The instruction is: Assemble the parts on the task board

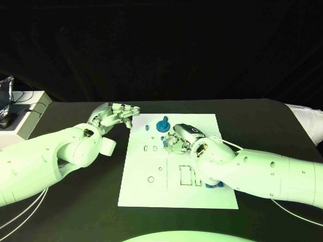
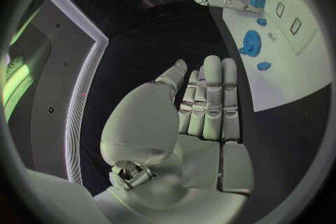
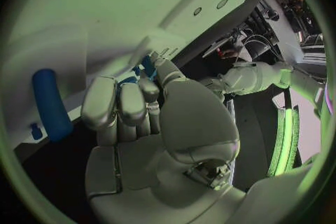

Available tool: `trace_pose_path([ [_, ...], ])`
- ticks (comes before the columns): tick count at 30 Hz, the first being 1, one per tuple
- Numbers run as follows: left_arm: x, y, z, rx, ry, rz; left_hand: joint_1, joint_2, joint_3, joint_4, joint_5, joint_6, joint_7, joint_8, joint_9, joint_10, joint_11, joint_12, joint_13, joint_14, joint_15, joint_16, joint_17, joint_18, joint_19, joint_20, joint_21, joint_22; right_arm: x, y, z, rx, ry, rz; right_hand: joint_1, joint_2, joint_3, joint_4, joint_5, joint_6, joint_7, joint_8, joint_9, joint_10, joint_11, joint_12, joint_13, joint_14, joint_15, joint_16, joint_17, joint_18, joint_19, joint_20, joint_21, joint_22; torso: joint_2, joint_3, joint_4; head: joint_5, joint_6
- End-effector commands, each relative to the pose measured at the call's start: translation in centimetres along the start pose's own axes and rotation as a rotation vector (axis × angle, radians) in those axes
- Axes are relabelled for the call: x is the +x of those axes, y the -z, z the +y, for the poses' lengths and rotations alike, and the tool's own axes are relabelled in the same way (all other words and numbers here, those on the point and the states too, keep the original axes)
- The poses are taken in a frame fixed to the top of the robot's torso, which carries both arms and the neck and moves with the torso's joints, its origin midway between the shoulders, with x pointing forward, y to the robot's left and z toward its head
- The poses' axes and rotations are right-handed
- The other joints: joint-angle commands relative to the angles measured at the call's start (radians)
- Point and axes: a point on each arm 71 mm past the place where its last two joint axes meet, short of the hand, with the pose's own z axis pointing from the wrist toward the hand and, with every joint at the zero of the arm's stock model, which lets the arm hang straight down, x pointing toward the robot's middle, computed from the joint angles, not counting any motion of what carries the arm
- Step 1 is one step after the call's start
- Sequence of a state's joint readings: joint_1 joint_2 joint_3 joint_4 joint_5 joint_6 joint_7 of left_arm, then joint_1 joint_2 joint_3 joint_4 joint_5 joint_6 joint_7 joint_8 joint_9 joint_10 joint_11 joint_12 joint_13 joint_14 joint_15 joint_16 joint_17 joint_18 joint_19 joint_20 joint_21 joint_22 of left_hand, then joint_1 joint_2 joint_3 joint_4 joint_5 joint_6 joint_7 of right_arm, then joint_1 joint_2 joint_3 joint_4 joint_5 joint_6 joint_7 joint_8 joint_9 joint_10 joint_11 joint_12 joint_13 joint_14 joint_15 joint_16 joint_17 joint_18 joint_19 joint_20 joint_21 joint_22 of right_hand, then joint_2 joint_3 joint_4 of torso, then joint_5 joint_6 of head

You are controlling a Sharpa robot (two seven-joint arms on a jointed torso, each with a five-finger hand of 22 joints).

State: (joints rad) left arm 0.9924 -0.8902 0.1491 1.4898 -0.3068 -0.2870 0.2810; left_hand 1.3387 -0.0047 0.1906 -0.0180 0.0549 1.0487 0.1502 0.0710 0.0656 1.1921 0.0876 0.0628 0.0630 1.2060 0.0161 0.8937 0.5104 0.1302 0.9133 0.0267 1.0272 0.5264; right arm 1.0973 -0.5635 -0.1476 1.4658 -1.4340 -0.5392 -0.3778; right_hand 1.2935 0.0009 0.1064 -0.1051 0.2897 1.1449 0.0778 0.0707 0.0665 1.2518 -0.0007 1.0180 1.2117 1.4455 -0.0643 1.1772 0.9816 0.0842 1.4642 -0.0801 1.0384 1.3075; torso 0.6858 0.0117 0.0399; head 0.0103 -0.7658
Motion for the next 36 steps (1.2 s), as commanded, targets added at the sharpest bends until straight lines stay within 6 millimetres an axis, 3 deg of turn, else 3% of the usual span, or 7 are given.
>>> trace_pose_path([
  [1,0.21,0.0,-0.08,0.008,0.003,0.019,-0.003,0.003,-0.006,-0.001,-0.002,-0.003,0.0,-0.004,0.001,-0.003,0.005,0.004,0.0,-0.002,-0.002,0.003,0.001,0.005,-0.004,-0.006,0.004,-0.001,0.27,0.0,0.0,-0.004,0.026,0.012,-0.01,-0.002,0.002,-0.002,-0.003,0.024,0.018,0.003,0.001,0.004,-0.003,0.006,0.002,0.001,-0.008,0.005,0.0,-0.003,0.046,-0.005,0.004,0.142,0.0,-0.0002,0.0003,0.001,-0.002],
  [8,0.15,0.02,-0.07,0.008,0.003,0.017,-0.003,0.003,-0.006,-0.001,-0.002,-0.003,0.0,-0.004,0.001,-0.003,0.005,0.004,0.0,-0.002,-0.002,0.003,0.001,0.005,-0.004,-0.006,0.004,-0.001,0.49,-0.01,-0.11,0.001,0.029,0.025,-0.018,-0.011,-0.004,0.004,-0.009,0.024,0.018,0.003,0.001,0.004,-0.003,0.006,0.002,0.001,-0.007,0.006,0.001,-0.003,0.046,-0.004,0.003,0.141,0.0,-0.0002,0.0002,0.002,-0.005],
  [24,0.04,0.06,-0.04,0.005,0.001,0.016,-0.001,0.004,-0.006,-0.002,-0.002,-0.003,0.0,-0.004,0.001,-0.003,0.005,0.005,0.0,-0.003,-0.002,0.004,0.001,0.005,-0.005,-0.006,0.005,-0.001,0.6,0.32,-0.41,0.006,0.032,0.046,-0.014,-0.055,-0.021,0.054,-0.011,0.017,0.021,0.002,0.001,0.003,0.0,0.003,0.0,0.0,-0.005,0.009,-0.002,-0.002,0.045,-0.002,0.005,0.141,0.0,0.0002,-0.0002,0.002,-0.011],
  [36,0.0,0.06,0.0,0.004,0.001,0.015,-0.001,0.004,-0.006,-0.002,-0.002,-0.003,0.0,-0.004,0.001,-0.003,0.005,0.005,0.0,-0.003,-0.002,0.004,0.001,0.005,-0.005,-0.006,0.005,-0.001,0.4,0.37,-0.54,0.009,0.029,0.02,-0.011,-0.077,-0.019,0.074,-0.012,-0.007,0.031,-0.001,0.0,-0.005,0.007,-0.003,-0.006,-0.001,0.0,0.01,-0.003,0.0,0.045,0.002,0.002,0.141,0.0,0.0001,-0.0002,0.002,-0.013],
])
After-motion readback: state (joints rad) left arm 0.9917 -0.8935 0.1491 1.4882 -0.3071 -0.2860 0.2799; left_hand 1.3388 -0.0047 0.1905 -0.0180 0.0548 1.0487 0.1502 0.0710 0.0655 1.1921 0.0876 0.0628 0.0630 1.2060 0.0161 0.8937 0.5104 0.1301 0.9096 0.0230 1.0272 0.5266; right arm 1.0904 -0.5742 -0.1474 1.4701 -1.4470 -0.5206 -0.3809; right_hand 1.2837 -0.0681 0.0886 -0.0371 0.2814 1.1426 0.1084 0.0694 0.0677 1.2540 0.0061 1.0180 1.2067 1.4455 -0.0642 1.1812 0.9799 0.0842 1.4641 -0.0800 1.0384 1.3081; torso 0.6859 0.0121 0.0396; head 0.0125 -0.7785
